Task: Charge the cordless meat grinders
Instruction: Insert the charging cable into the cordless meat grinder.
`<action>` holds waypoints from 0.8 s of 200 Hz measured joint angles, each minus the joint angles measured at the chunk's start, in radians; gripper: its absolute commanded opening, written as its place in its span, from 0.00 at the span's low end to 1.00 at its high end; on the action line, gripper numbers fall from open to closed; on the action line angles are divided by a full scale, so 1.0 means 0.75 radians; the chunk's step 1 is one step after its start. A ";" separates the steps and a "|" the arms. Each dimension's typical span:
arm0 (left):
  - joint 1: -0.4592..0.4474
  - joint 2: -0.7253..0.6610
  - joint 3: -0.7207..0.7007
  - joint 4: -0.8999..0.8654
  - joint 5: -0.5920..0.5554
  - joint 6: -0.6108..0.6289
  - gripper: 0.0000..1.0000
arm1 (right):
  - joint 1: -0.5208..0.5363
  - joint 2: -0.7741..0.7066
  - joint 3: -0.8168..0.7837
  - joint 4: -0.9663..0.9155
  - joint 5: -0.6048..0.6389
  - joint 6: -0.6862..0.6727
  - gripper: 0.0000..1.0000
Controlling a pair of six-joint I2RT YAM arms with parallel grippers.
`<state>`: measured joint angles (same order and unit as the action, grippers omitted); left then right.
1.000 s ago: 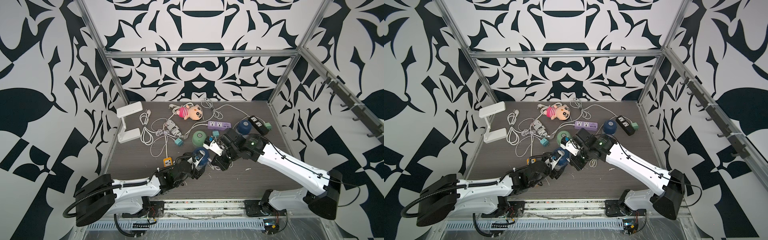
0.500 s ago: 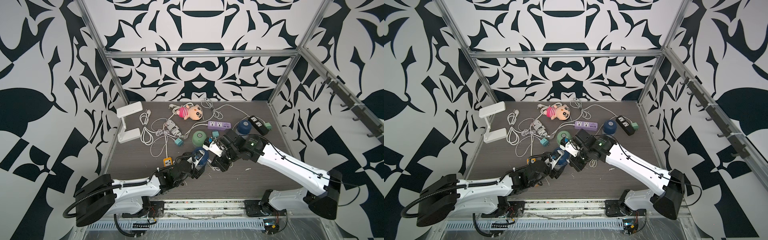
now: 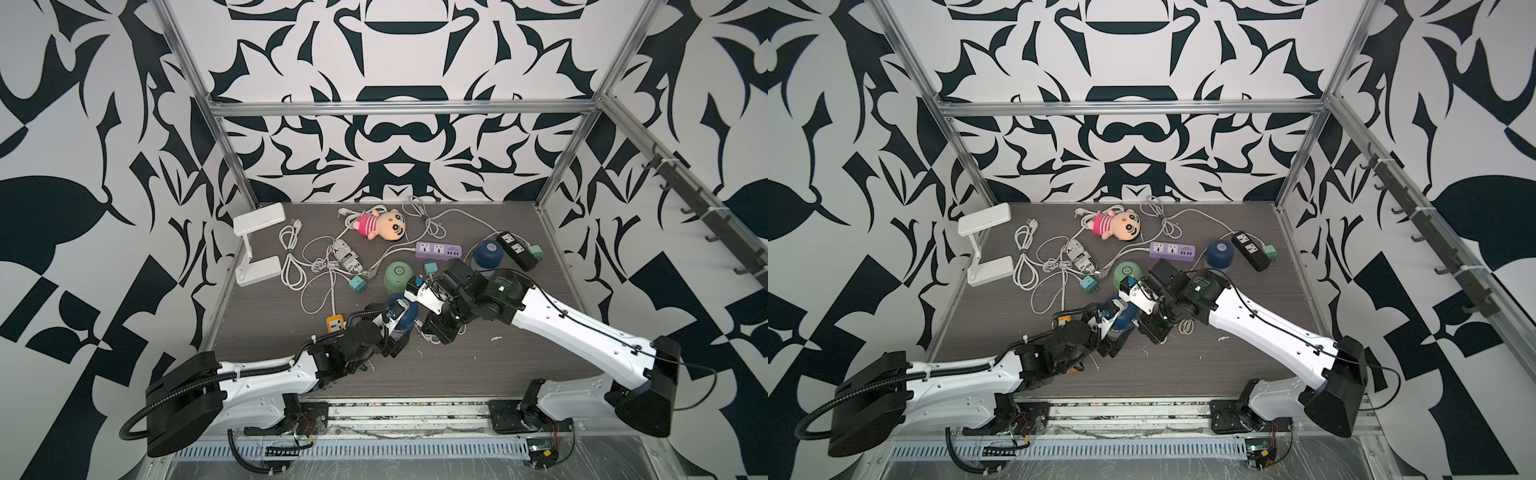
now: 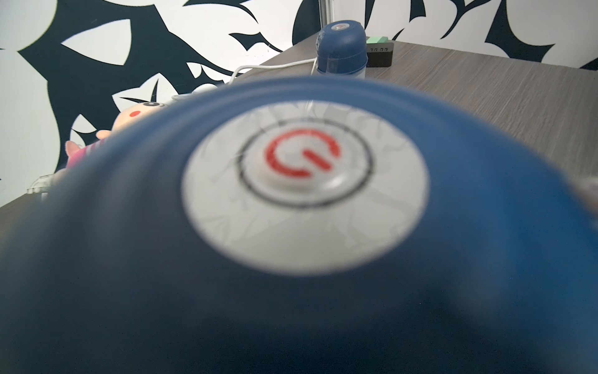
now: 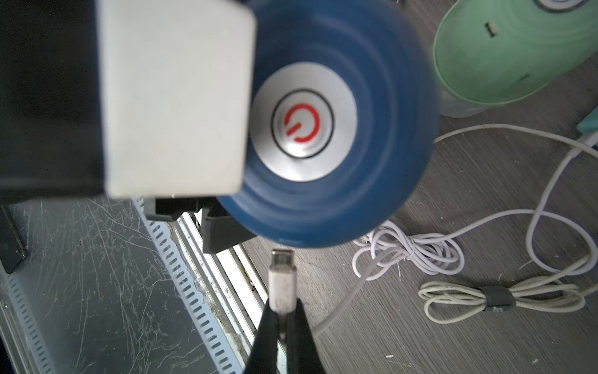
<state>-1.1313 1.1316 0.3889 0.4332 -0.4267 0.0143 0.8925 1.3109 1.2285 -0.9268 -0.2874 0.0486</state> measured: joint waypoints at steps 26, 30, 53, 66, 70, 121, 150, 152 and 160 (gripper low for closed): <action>0.000 0.000 0.000 -0.011 0.007 0.000 0.37 | 0.000 0.000 0.000 0.000 0.006 0.001 0.00; 0.000 0.000 0.000 -0.011 0.007 0.000 0.37 | 0.000 0.000 0.000 0.001 0.006 0.000 0.00; 0.000 0.000 0.000 -0.011 0.011 -0.002 0.37 | 0.000 0.000 0.000 0.000 0.010 0.000 0.00; 0.000 0.000 0.000 -0.011 0.014 -0.005 0.37 | 0.000 0.000 0.000 0.000 0.015 0.000 0.00; 0.000 0.000 0.000 -0.011 0.016 -0.005 0.37 | 0.000 0.000 0.000 0.001 0.016 0.000 0.00; 0.000 0.005 0.000 -0.014 0.042 -0.010 0.36 | 0.000 0.002 0.000 0.002 0.025 0.000 0.00; 0.002 0.012 0.000 -0.015 0.047 -0.011 0.36 | 0.000 0.014 0.002 0.002 0.027 0.000 0.00; 0.002 0.012 0.000 -0.016 0.047 -0.012 0.35 | 0.000 0.014 0.002 0.002 0.027 0.000 0.00; 0.002 0.014 0.000 -0.016 0.047 -0.013 0.35 | 0.000 0.018 0.004 0.002 0.028 0.000 0.00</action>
<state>-1.1301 1.1419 0.3889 0.4213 -0.3912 0.0048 0.8925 1.3243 1.2312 -0.9257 -0.2661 0.0486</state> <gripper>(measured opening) 0.891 0.062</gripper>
